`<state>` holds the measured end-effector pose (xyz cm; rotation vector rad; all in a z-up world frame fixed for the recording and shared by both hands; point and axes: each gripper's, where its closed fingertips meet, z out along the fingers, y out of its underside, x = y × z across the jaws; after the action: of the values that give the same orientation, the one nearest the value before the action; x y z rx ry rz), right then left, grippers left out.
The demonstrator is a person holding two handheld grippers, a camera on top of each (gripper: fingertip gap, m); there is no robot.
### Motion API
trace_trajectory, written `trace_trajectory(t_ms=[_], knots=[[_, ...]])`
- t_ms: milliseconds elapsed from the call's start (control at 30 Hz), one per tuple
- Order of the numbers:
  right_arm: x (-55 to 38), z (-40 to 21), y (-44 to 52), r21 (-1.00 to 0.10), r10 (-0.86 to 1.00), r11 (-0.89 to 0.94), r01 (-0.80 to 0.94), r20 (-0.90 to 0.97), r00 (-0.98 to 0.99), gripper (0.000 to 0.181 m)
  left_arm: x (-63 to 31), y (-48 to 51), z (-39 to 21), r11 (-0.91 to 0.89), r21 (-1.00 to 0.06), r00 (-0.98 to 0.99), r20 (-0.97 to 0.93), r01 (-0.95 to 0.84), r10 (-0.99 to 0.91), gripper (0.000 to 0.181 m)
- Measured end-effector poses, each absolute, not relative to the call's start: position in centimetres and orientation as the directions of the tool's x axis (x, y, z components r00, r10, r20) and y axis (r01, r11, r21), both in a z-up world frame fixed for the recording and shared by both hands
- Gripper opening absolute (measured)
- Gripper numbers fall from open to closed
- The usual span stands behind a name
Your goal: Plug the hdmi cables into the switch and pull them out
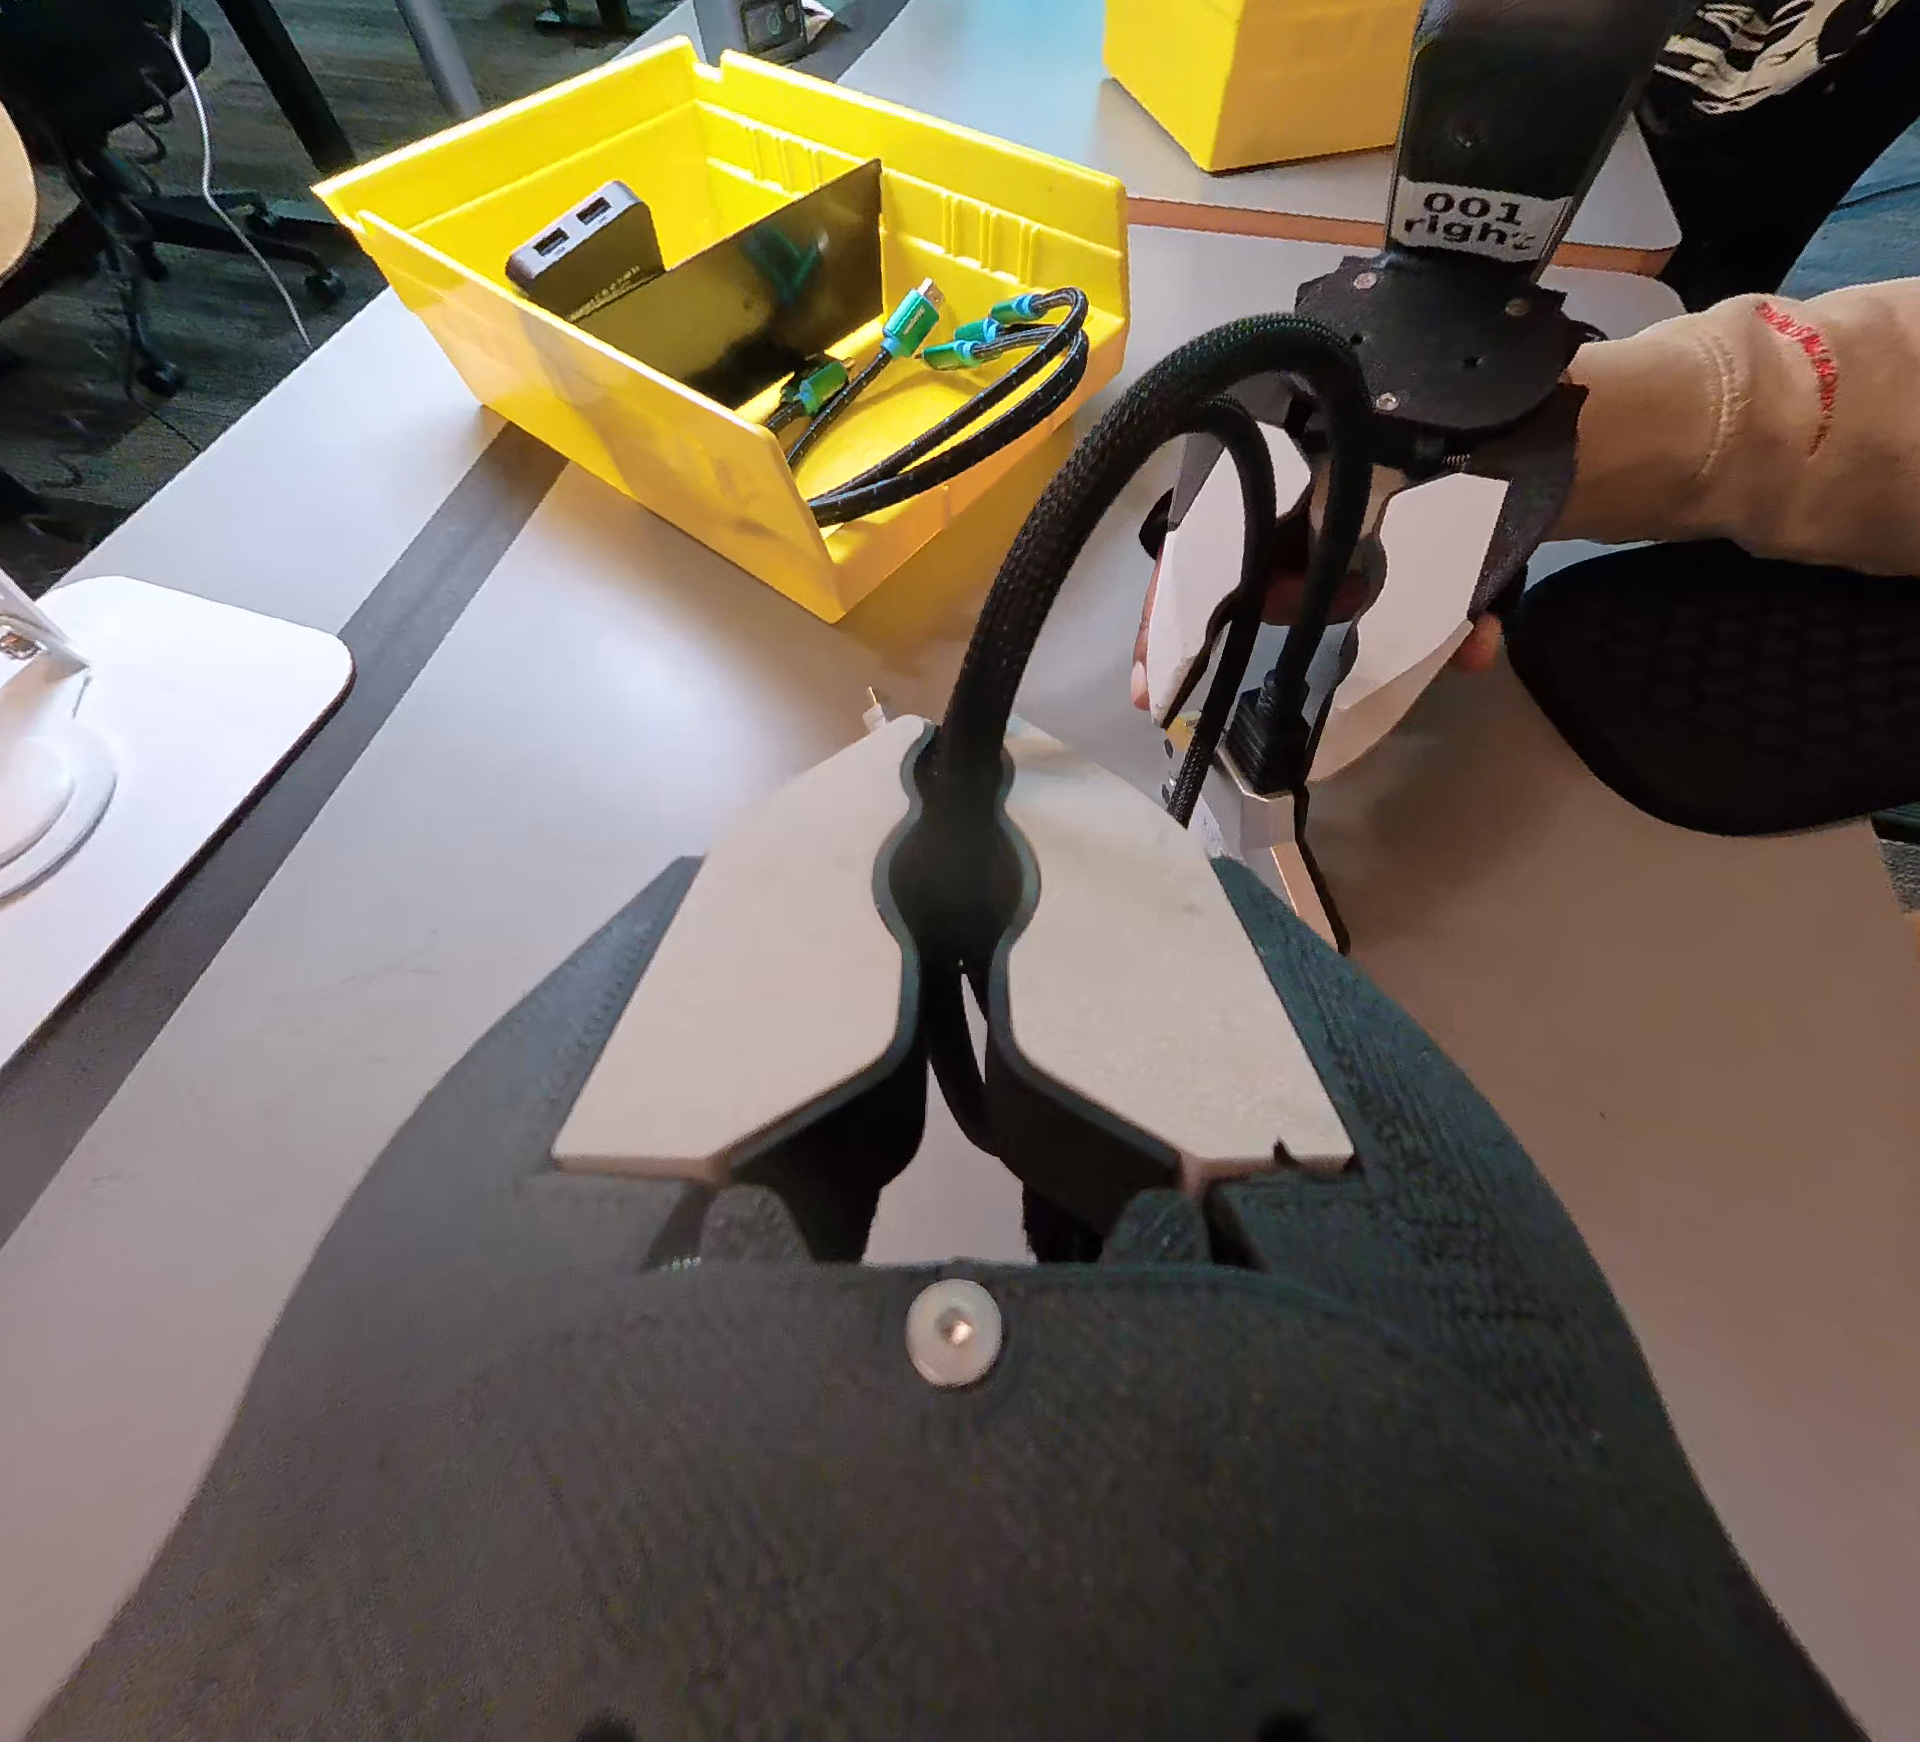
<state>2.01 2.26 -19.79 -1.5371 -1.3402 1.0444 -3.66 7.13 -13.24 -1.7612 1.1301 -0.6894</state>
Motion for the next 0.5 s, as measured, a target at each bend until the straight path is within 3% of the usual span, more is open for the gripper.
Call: trace_trajectory(t_ms=[200,300,500], knots=[[1.7,-19.2,1.9,-0.944,0.993,-0.112,0.311,-0.093,0.074,0.039,-3.6,7.0,-13.6,-0.162,-0.896,0.41,-0.024,-0.413,-0.912,0.007],[1.5,-19.0,1.2,-0.939,0.995,-0.102,0.329,-0.097,0.032,0.018,-3.6,6.9,-14.0,-0.171,-0.892,0.402,-0.014,-0.419,-0.916,0.008],[1.9,-16.6,0.3,-0.914,0.999,-0.022,0.406,-0.039,-0.032,0.015,-5.3,5.8,-11.7,-0.225,-0.927,0.32,0.125,-0.3,-0.939,0.027]])
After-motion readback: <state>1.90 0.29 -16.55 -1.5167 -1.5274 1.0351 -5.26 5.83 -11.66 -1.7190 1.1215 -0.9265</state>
